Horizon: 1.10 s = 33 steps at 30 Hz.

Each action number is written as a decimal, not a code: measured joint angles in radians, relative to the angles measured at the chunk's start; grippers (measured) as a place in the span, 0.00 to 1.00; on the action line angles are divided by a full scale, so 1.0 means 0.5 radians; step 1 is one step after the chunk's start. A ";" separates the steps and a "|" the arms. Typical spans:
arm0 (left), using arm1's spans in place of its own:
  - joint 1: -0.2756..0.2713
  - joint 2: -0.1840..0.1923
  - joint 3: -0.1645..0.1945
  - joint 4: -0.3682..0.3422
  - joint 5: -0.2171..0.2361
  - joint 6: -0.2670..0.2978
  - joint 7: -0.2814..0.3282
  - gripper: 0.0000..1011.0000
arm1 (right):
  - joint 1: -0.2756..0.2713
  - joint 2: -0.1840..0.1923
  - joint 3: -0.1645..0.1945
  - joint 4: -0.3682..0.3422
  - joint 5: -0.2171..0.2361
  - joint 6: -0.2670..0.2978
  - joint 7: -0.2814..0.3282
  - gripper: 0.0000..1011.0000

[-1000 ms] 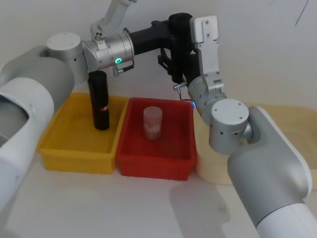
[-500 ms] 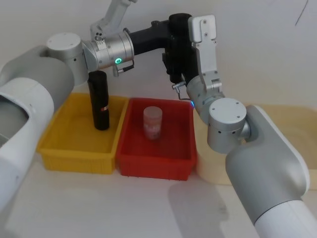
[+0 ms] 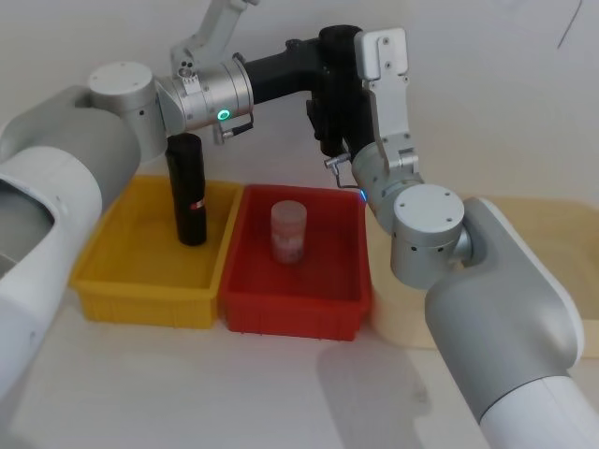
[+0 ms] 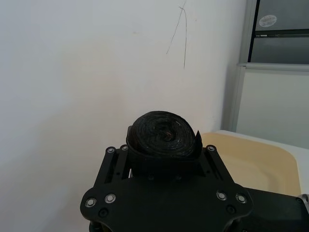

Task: Pick up the garbage bag with the one hand and transfer it to the other hand.

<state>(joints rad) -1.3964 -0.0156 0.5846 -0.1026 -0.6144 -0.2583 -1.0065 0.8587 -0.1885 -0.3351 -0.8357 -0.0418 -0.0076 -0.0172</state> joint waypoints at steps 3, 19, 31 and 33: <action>0.000 0.000 0.000 0.000 0.000 0.000 0.000 0.50 | 0.000 0.000 0.000 0.001 0.000 -0.001 0.000 0.56; 0.000 0.000 0.000 0.000 0.000 0.000 0.000 0.78 | 0.001 0.001 0.006 0.003 -0.003 -0.012 -0.001 0.56; 0.000 0.000 0.000 0.000 0.000 0.000 0.000 0.99 | -0.009 0.051 0.050 -0.009 -0.026 -0.075 -0.052 0.56; 0.000 0.000 0.000 0.000 0.000 0.000 0.000 0.99 | -0.011 0.073 0.070 -0.015 -0.029 -0.081 -0.063 0.56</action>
<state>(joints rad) -1.3964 -0.0156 0.5846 -0.1025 -0.6145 -0.2583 -1.0066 0.8530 -0.1520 -0.3001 -0.8432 -0.0563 -0.0481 -0.0486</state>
